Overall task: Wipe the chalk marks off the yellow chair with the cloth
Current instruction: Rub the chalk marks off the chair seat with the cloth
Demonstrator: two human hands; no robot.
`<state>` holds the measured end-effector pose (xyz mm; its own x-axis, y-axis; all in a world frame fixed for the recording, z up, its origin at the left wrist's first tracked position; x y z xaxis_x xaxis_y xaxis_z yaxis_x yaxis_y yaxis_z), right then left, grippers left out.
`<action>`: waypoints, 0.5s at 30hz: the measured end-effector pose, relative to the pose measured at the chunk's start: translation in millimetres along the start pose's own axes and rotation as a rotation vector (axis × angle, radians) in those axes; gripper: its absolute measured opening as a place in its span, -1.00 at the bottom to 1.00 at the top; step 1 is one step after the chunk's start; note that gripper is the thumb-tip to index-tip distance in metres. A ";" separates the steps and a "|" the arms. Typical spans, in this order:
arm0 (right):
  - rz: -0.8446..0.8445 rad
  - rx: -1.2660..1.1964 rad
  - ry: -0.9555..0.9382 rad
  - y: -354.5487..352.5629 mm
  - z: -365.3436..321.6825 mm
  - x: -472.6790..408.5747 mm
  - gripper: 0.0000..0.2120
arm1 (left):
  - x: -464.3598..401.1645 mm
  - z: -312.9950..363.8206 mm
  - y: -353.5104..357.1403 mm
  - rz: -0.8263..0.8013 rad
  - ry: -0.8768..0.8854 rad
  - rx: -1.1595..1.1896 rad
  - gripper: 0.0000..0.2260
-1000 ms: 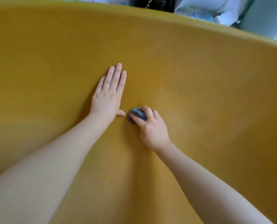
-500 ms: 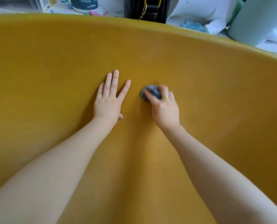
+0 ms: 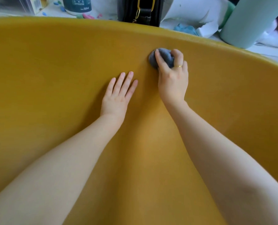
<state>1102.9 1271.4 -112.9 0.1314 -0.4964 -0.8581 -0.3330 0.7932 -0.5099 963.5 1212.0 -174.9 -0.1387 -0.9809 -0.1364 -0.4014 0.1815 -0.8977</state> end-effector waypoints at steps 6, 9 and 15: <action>-0.173 -0.078 -0.097 12.1 -12.7 107.9 -0.59 | 1.6 -7.9 -0.1 -0.043 0.066 0.054 0.00; -0.272 -0.049 -0.208 4.7 -9.1 111.4 -0.62 | 0.3 -7.2 1.2 -0.048 0.053 0.030 0.05; -0.019 0.009 -0.006 -27.9 30.1 -18.5 -0.62 | 2.7 -3.7 -0.4 -0.069 0.057 0.020 0.13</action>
<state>1137.9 1269.0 -84.6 0.1430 -0.5098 -0.8483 -0.3223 0.7864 -0.5270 960.0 1209.6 -173.3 -0.1631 -0.9853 -0.0501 -0.3935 0.1115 -0.9125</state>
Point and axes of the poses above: each hand's wrist, its own x-axis away from the middle knuckle, its own y-axis out of the palm, z = x × y, the point moved 3 cm from there along -x, towards the middle knuckle, and after that the axes turned 3 degrees about y, right-handed, at the moved point
